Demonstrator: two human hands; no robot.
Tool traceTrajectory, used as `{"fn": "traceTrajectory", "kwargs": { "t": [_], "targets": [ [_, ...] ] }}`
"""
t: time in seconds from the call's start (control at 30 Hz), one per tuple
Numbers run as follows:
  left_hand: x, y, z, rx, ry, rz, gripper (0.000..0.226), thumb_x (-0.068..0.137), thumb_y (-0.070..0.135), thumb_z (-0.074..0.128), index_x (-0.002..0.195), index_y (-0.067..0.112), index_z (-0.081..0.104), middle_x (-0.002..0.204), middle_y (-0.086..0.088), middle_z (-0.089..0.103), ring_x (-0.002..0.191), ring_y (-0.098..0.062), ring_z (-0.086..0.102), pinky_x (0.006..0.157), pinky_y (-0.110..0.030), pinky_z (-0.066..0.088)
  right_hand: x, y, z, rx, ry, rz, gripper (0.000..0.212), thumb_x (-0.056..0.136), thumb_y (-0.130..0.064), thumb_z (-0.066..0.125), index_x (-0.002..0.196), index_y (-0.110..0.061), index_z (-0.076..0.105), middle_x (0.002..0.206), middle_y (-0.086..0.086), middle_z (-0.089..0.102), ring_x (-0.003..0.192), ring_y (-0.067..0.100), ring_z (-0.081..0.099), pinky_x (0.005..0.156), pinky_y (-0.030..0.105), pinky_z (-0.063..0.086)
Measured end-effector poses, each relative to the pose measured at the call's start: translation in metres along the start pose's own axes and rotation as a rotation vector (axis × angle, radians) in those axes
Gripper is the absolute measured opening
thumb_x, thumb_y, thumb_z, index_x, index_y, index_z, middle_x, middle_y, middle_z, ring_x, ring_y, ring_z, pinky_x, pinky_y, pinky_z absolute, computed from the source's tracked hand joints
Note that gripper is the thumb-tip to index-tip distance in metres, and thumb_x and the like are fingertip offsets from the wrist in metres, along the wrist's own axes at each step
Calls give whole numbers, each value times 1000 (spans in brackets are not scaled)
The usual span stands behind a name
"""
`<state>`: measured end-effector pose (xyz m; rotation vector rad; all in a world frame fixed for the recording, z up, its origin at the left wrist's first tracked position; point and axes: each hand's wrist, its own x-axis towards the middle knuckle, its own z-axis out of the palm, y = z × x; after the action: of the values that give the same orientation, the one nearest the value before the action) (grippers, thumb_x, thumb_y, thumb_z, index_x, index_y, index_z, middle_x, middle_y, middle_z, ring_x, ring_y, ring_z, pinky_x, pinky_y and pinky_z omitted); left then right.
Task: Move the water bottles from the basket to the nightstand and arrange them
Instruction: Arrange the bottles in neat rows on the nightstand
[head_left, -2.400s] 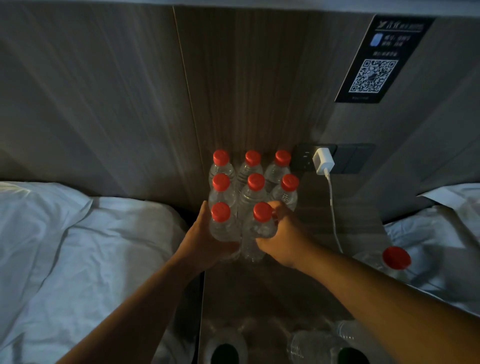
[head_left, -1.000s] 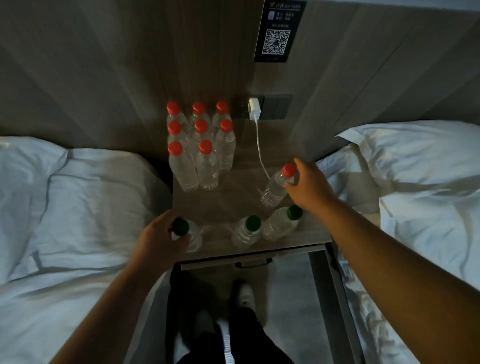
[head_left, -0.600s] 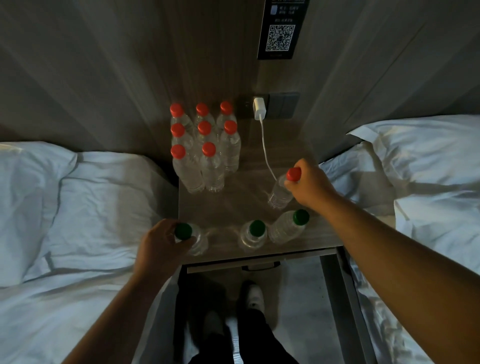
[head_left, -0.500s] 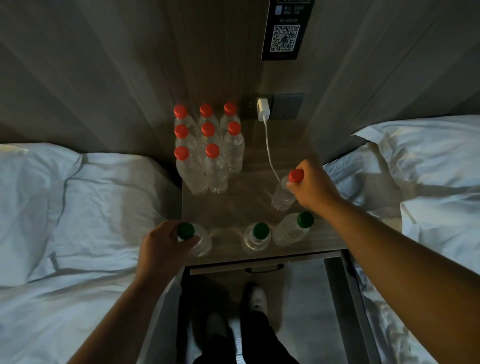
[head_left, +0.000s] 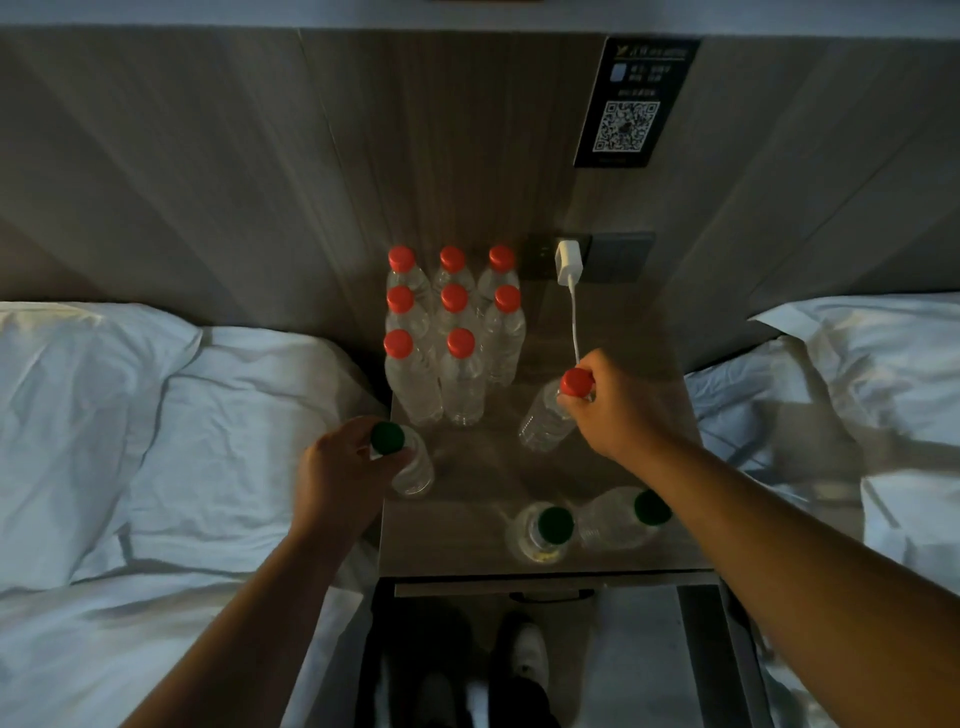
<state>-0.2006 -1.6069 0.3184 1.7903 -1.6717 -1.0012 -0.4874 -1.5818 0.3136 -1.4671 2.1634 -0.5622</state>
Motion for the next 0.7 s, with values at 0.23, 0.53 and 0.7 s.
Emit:
{"fn": "traceTrajectory", "kwargs": {
  "t": [0.23, 0.53, 0.7],
  "targets": [
    [34, -4, 10, 23, -18, 57, 22, 73, 26, 83, 92, 27, 72, 83, 9, 71, 81, -11, 67, 75, -45, 59, 27, -19, 19, 10, -36, -55, 20, 86, -29, 67, 96, -20, 52, 85, 2, 63, 79, 22, 62, 73, 37, 53],
    [44, -22, 33, -38, 13, 135, 31, 76, 27, 82, 104, 28, 67, 93, 5, 71, 83, -13, 67, 72, -36, 58, 42, -16, 66, 389, -91, 236, 59, 74, -13, 80, 125, -15, 50, 116, 4, 59, 114, 27, 56, 102, 48, 44],
    [51, -41, 47, -96, -20, 133, 46, 62, 50, 79, 100, 50, 54, 102, 11, 67, 91, -10, 67, 76, -44, 59, 51, 7, 84, 537, -143, 375, 33, 75, -7, 78, 99, -20, 59, 93, -1, 65, 90, 20, 66, 79, 34, 57]
  ]
}}
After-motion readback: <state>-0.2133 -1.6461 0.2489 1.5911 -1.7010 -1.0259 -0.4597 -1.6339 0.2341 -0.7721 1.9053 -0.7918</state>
